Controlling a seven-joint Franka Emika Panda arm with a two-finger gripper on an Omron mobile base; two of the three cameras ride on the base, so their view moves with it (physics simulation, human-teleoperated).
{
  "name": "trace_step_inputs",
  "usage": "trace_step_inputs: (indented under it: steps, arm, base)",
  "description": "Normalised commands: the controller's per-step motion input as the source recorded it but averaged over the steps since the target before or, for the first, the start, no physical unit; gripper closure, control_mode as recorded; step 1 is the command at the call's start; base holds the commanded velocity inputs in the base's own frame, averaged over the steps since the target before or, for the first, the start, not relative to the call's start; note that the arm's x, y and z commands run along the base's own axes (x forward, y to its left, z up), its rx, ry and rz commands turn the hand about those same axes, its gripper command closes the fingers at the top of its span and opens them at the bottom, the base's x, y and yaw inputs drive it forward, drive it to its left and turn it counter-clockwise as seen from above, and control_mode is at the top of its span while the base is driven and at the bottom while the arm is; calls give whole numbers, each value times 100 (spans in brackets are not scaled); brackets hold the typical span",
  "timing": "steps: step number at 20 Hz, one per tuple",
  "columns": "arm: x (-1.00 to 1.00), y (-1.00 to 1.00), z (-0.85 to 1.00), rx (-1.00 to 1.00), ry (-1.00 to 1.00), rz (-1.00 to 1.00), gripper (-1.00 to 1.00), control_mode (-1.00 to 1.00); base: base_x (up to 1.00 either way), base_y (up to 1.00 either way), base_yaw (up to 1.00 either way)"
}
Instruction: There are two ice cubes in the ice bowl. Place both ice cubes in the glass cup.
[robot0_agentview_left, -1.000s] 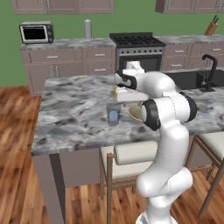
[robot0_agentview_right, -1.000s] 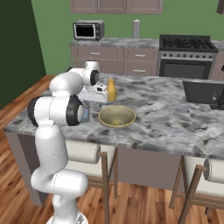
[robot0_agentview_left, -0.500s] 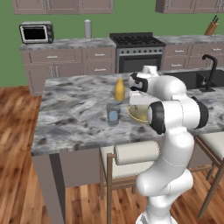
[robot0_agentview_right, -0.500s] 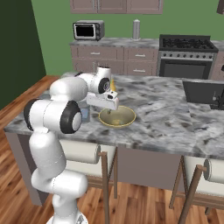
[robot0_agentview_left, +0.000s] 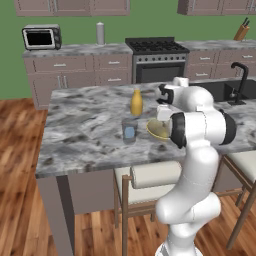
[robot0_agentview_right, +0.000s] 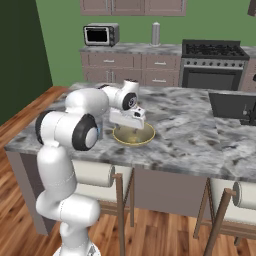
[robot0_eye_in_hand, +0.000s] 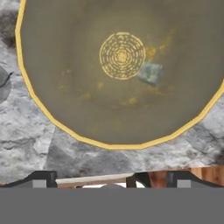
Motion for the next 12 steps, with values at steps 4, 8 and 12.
trace_step_inputs:
  steps: [4, 8, 12]
  arm:
    - [16, -19, -13, -1, 9, 0, -100, -100]
    - [16, 0, -1, -1, 10, 0, -100, -100]
    - [37, 0, 0, 0, 11, 0, -100, -100]
  base:
    - [0, 0, 0]
    - [0, 0, 0]
    - [0, 0, 0]
